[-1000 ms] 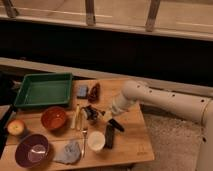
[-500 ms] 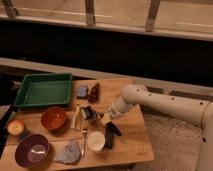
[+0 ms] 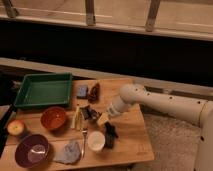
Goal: Place brush in metal cup
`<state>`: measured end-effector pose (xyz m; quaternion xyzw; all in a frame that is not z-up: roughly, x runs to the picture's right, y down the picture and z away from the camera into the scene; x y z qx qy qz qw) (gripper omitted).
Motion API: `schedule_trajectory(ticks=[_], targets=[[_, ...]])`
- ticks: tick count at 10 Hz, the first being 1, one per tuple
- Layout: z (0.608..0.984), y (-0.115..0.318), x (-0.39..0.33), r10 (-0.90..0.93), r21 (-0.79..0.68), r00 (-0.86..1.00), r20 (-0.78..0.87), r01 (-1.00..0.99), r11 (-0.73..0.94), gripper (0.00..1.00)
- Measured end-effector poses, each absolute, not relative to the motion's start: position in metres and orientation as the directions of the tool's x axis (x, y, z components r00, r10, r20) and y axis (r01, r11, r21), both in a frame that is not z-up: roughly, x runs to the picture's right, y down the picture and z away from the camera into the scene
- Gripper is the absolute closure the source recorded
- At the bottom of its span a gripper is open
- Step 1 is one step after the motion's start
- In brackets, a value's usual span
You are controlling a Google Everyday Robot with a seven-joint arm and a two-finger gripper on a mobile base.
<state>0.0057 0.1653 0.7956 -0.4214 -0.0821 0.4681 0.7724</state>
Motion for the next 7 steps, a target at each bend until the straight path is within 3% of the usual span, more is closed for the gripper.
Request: schedule_trajectory(ticks=[3,7], targets=[[0.783,0.138,0.008,0.807,-0.709,0.549,-0.219,-0.657,0.255,0.25],[0.779,0.085,0.057,0.843,-0.563,0.493,-0.215,-0.768,0.306,0.25]])
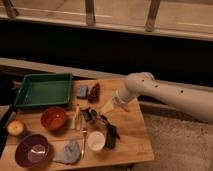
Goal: Place brush in metal cup
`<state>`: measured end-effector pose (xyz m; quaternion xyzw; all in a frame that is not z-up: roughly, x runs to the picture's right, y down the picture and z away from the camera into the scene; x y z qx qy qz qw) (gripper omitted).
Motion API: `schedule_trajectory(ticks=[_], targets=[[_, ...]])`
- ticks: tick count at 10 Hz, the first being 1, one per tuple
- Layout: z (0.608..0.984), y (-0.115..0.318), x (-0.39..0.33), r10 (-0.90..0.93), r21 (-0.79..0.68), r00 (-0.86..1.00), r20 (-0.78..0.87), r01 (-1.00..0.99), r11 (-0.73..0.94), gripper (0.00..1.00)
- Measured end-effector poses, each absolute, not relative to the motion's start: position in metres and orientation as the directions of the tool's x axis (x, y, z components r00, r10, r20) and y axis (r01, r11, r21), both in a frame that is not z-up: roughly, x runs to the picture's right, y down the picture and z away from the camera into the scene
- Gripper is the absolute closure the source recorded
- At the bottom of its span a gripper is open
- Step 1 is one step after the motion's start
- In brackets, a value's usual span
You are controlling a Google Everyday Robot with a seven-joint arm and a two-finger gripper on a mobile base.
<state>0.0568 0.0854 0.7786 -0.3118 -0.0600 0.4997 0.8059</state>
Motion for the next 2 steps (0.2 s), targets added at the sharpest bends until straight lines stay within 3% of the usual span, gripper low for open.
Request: schedule_trajectory(ticks=[2], targets=[[0.783,0.065,0.085,0.888,-0.415,0.404,-0.221,-0.862,0.290,0.25]])
